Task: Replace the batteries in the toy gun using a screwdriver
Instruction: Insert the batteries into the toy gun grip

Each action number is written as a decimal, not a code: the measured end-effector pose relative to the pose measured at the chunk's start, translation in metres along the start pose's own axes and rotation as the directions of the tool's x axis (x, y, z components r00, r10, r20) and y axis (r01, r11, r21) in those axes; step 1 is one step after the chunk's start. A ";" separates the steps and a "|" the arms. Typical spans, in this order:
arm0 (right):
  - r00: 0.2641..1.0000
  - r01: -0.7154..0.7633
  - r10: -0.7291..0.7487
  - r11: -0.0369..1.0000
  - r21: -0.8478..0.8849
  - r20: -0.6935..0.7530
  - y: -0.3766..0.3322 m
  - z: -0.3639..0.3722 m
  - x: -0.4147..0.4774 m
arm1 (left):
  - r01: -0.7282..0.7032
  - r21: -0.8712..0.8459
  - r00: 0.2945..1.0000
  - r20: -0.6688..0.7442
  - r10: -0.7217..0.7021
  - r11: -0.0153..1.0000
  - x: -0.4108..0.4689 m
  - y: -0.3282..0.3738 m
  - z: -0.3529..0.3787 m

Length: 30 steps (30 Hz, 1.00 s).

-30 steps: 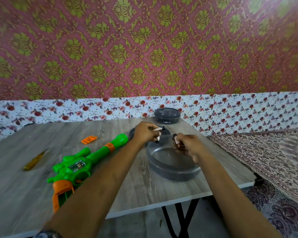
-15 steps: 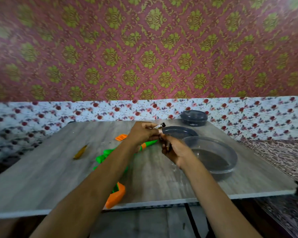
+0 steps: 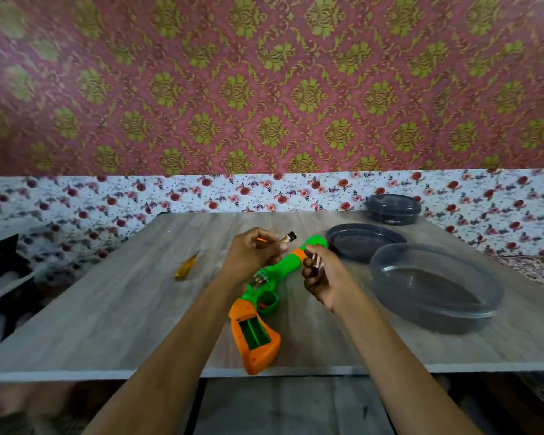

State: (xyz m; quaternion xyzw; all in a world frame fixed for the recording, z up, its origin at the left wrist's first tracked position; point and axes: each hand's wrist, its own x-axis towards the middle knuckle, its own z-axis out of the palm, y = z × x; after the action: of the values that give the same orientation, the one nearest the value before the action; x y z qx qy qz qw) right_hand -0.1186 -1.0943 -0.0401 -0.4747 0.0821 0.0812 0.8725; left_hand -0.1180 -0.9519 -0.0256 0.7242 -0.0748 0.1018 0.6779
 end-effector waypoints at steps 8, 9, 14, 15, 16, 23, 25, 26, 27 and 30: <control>0.973 0.218 -0.231 0.941 -0.257 -0.022 0.031 0.007 0.044 | -0.051 -0.282 0.997 -0.076 0.031 0.958 0.012 -0.036 -0.026; 0.969 0.234 -0.246 0.929 -0.288 -0.007 0.034 0.006 0.046 | -0.082 -0.281 0.993 -0.100 0.055 0.956 0.012 -0.038 -0.028; 0.961 0.274 -0.253 0.924 -0.265 0.112 0.031 0.004 0.056 | -0.142 -0.244 0.987 -0.113 0.117 0.959 0.019 -0.040 -0.030; 0.962 0.267 -0.241 0.931 -0.249 0.130 0.031 0.004 0.055 | -0.143 -0.233 0.987 -0.109 0.120 0.962 0.018 -0.040 -0.029; 0.961 0.260 -0.228 0.936 -0.238 0.153 0.031 0.004 0.054 | -0.144 -0.230 0.986 -0.111 0.121 0.962 0.017 -0.040 -0.028; 0.932 0.315 -0.224 0.889 -0.331 0.286 0.034 0.009 0.037 | -0.161 -0.193 0.987 -0.054 0.153 0.968 0.011 -0.042 -0.025; 0.930 0.321 -0.228 0.888 -0.330 0.289 0.033 0.008 0.033 | -0.167 -0.186 0.986 -0.035 0.163 0.968 0.009 -0.041 -0.023; 0.930 0.324 -0.237 0.891 -0.318 0.282 0.033 0.007 0.032 | -0.173 -0.177 0.985 -0.039 0.169 0.969 0.009 -0.040 -0.024; 0.930 0.329 -0.252 0.897 -0.294 0.269 0.033 0.007 0.033 | -0.186 -0.157 0.982 -0.059 0.179 0.970 0.010 -0.040 -0.025; 0.936 0.334 -0.288 0.909 -0.250 0.201 0.033 0.002 0.036 | -0.235 0.045 0.943 -0.231 0.239 0.971 0.012 -0.044 -0.034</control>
State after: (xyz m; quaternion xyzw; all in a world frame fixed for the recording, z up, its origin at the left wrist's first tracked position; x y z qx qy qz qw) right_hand -0.0910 -1.0722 -0.0738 -0.5921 -0.0774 -0.0106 0.8020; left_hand -0.0975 -0.9143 -0.0632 0.6987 -0.0799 0.2680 0.6585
